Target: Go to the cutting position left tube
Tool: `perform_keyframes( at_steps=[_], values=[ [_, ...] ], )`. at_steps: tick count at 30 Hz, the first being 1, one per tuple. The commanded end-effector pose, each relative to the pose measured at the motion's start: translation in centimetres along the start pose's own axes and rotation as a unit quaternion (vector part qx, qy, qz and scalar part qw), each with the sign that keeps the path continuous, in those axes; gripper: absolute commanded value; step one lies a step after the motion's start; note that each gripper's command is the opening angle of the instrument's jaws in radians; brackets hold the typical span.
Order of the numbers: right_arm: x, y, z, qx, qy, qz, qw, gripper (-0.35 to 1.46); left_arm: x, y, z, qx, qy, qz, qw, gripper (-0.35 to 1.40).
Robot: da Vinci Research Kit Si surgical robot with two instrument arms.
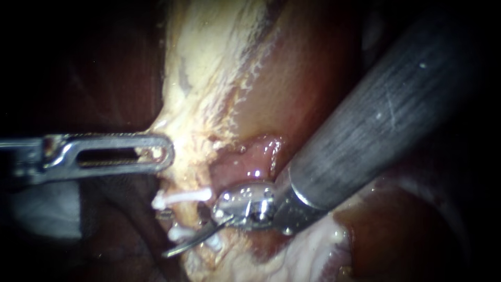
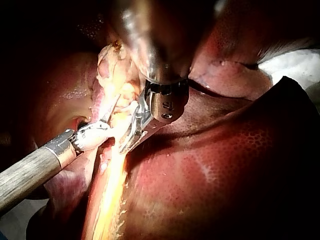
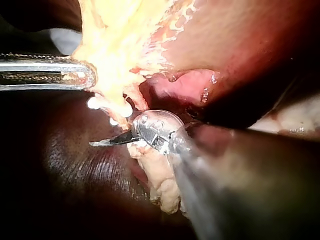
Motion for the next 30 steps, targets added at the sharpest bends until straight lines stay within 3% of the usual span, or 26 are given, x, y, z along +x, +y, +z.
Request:
perform_keyframes(
  at_steps=[1,30],
  values=[
    [0.0,0.01,0.03,-0.001,0.003,0.0,1.0,1.25,0.0,0.0,0.0,0.0,0.0,0.0,1.0,-0.25],
    [0.02,0.13,0.09,-0.002,0.008,0.011,0.9999,1.21,0.0,-0.01,0.0,-0.001,0.0,0.0,1.0,-0.25]
  ],
)
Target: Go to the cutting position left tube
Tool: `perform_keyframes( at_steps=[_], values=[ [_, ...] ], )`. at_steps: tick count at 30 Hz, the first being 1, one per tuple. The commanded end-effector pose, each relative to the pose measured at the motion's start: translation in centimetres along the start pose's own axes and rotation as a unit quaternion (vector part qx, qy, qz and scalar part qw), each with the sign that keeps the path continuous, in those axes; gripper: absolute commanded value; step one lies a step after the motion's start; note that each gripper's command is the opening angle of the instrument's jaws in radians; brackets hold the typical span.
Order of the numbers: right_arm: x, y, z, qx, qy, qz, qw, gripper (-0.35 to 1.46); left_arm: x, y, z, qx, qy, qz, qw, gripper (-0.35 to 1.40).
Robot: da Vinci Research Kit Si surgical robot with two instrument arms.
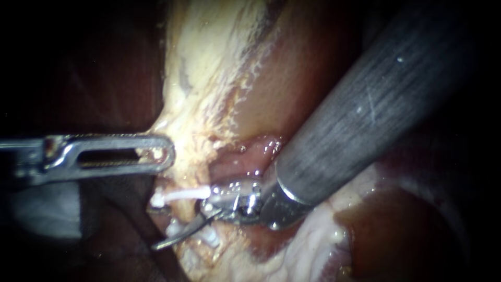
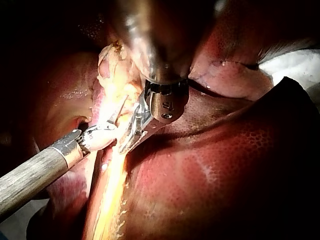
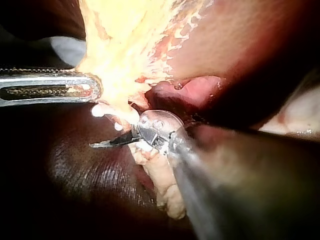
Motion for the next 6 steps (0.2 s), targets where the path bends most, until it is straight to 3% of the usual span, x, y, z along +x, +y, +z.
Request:
perform_keyframes(
  at_steps=[1,6],
  values=[
    [0.0,0.0,0.0,0.0,0.0,0.0,1.0,1.21,0.0,0.0,0.0,0.0,0.0,0.0,1.0,-0.25],
    [0.0,0.0,0.0,0.0,0.0,0.0,1.0,1.21,0.0,0.0,0.0,0.0,0.0,0.0,1.0,-0.25]
  ],
)
